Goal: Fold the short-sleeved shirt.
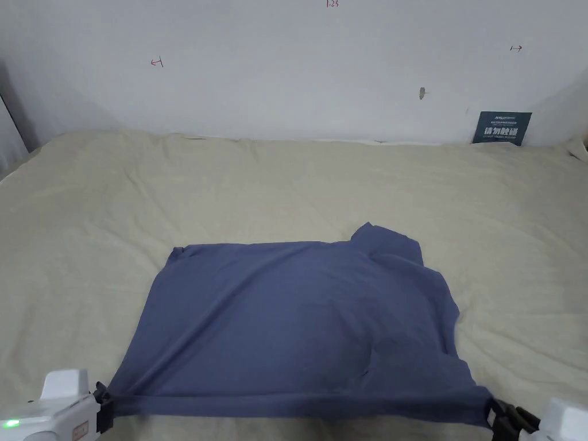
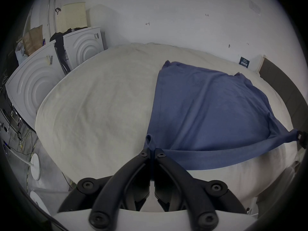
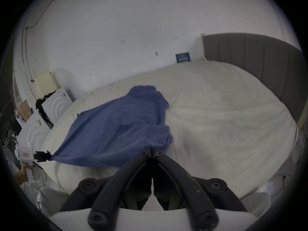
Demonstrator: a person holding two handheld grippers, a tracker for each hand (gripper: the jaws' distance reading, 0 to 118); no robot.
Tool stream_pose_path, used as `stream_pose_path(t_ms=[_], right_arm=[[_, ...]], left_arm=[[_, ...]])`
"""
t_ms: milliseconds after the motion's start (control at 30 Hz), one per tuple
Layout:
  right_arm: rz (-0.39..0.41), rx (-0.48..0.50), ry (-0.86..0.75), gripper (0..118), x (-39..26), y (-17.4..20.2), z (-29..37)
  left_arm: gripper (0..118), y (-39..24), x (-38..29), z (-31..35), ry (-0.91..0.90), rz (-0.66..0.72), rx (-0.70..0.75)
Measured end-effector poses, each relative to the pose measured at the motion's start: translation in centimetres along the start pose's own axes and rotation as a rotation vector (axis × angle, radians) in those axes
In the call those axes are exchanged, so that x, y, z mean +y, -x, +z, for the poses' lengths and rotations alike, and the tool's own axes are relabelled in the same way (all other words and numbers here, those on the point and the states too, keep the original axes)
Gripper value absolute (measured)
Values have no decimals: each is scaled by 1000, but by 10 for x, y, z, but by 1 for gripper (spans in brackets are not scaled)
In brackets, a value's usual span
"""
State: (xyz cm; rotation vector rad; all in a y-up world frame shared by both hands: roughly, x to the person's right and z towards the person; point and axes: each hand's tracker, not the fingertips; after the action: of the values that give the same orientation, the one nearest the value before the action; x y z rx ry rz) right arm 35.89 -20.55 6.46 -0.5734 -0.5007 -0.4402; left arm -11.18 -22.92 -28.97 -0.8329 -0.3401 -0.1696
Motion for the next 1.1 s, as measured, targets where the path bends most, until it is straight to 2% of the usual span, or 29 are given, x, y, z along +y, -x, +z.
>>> stream_pose_path(t_ms=[300,400,433,467,500,533,567,600,633,800,900,1100], right_arm=[[-57,-123,284,2,-46,-16,-48],[-70,-128,301,3,-52,-20,-61],[-67,-131,296,4,-51,-20,-62],[-65,-134,294,16,-47,-18,-60],[-53,-139,289,34,-41,-15,-56],[-29,-155,277,56,-34,-11,-53],[-6,-159,251,88,-24,-1,-43],[23,-147,208,106,-12,4,-37],[46,-146,166,117,0,10,-32],[121,-133,-134,116,71,60,16],[158,-80,-298,117,100,87,44],[249,-82,-513,116,126,125,75]], left_arm=[[4,-5,-25,-21,116,-12,36],[5,-8,-26,-27,145,-5,50],[10,-10,-25,-26,147,-4,57],[24,-12,-22,-24,146,-4,74],[46,-14,-19,-20,157,1,90],[74,-14,-15,-16,160,12,98],[104,-14,-9,-11,162,26,89],[115,-15,-2,-4,136,62,49],[117,-15,5,5,92,87,26],[114,-35,57,72,-199,126,-71],[113,-49,79,107,-397,120,-91],[113,-76,99,155,-657,79,-101]])
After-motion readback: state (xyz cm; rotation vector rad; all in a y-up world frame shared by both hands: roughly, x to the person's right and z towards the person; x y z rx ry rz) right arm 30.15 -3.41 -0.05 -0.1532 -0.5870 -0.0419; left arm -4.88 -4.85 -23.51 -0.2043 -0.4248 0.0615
